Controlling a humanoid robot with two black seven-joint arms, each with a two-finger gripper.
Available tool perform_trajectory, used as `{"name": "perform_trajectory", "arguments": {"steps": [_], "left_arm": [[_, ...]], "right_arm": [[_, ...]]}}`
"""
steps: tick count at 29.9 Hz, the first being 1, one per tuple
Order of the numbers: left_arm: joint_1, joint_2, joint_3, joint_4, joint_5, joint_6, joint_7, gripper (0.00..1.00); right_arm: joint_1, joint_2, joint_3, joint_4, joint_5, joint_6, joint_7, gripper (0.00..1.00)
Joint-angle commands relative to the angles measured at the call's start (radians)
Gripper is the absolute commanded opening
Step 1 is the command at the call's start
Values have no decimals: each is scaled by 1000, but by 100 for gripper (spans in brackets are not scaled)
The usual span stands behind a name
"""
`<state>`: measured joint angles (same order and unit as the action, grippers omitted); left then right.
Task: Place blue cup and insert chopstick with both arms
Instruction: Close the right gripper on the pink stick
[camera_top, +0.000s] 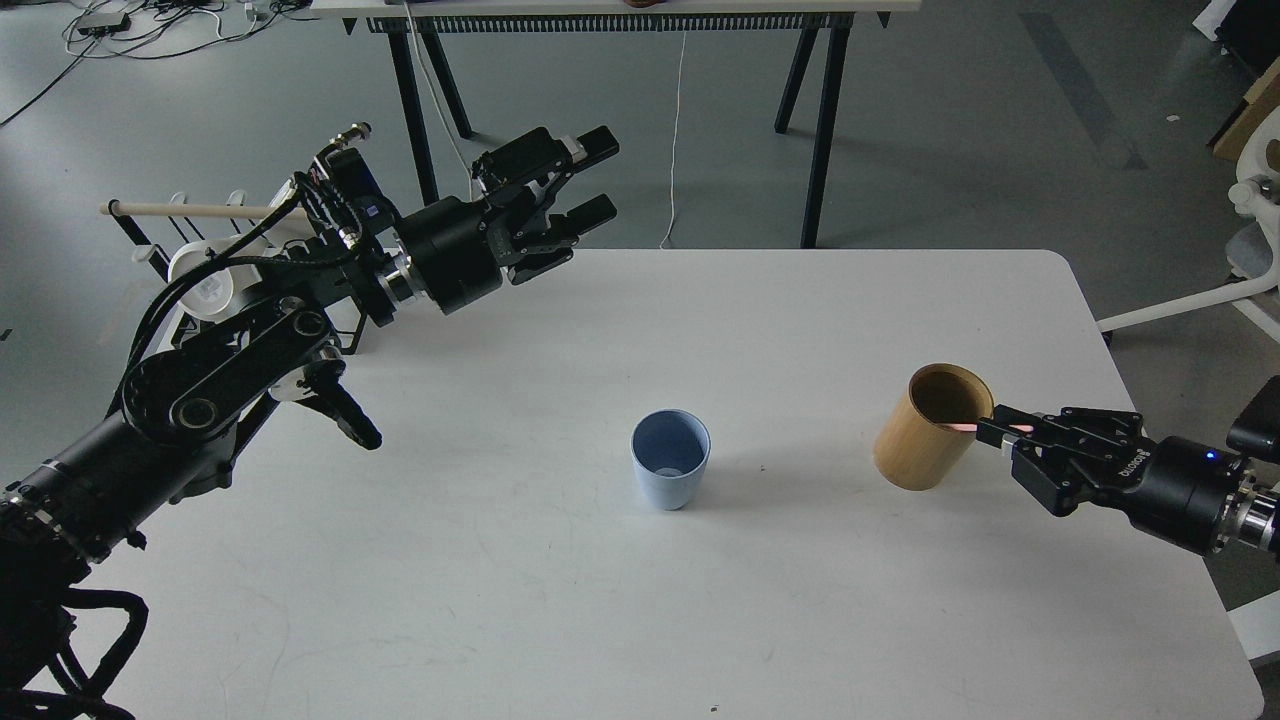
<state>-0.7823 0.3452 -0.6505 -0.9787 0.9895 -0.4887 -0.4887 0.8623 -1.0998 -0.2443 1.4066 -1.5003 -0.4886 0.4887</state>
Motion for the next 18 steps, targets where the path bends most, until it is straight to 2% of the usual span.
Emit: {"name": "perform_trajectory", "arguments": {"steps": [1,18], "left_arm": [[0,0,0,0,1,0,0,95],[2,-3,0,0,1,0,0,95]], "right_arm": [[0,0,0,-1,2,0,0,21],[-2,-29,25,-11,3,0,0,15]]}}
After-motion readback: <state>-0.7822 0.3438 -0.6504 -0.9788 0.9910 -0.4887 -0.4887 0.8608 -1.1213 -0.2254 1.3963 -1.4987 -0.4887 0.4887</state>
